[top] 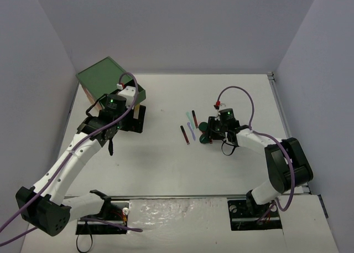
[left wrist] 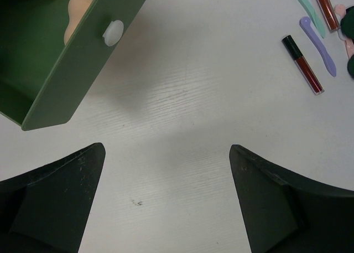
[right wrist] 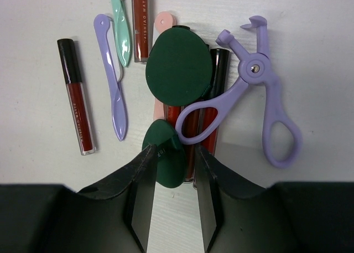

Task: Organize the makeup

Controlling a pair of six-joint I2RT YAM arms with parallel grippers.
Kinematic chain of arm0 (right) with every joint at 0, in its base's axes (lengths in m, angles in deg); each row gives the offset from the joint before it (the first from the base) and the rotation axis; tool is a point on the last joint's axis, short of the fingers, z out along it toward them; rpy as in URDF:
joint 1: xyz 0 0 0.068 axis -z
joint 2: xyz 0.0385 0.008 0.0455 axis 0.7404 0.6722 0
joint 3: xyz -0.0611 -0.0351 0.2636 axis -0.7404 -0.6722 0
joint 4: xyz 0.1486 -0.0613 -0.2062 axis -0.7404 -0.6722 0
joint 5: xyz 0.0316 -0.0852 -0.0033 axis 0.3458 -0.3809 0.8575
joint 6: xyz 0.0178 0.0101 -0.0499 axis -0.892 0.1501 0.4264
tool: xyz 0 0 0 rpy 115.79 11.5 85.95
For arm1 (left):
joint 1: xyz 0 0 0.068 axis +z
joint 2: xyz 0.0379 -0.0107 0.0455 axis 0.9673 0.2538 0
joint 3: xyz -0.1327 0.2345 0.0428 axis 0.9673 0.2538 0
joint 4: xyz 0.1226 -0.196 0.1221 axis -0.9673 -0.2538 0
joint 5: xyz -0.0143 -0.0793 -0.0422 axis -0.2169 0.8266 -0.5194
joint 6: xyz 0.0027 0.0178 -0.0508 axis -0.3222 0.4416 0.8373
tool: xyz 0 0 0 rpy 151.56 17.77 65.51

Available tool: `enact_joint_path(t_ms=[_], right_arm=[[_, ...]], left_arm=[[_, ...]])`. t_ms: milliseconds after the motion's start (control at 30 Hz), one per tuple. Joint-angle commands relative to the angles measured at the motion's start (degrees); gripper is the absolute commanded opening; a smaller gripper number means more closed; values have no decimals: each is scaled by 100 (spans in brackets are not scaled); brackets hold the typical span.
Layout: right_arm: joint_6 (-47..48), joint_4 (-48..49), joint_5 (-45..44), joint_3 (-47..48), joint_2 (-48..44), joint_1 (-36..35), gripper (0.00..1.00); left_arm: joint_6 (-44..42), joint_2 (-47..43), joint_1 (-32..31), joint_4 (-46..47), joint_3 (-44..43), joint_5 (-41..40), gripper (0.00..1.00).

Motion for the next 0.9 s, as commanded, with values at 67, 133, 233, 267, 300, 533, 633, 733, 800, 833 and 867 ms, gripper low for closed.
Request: enact_joint_path(t_ms=[67, 133, 233, 267, 300, 533, 633, 733, 800, 833, 867], right_arm=[[18, 361, 124, 44, -53, -42, 24], [16, 382, 151, 45, -70, -35, 20], [17, 376, 203, 59, -68, -42, 12], [15, 376, 219, 62, -71, -42, 10], [15, 382, 222, 63, -74, -42, 9], [-3, 328, 471, 132, -352, -56, 0], [3, 320, 732, 186, -687, -90, 0], [32, 346, 1024, 280, -1186, -130, 0], [27, 528, 1275, 327, -1512, -139, 0], [13, 601, 1451, 356, -1689, -139, 0], [-1, 717, 1650, 383, -1765, -139, 0]], left_arm=[[31, 0, 56, 343, -190, 69, 94], [31, 3, 56, 344, -189, 72, 94], [31, 16, 56, 351, -187, 91, 94], [34, 21, 56, 351, -190, 101, 94], [39, 22, 56, 351, -190, 111, 94], [67, 54, 56, 376, -199, 264, 94], [166, 47, 56, 423, -211, 517, 94], [438, 56, 56, 585, -259, 1045, 94], [620, 59, 62, 750, -252, 1359, 94], [681, 66, 56, 816, -252, 1484, 94], [797, 73, 56, 933, -252, 1703, 94]])
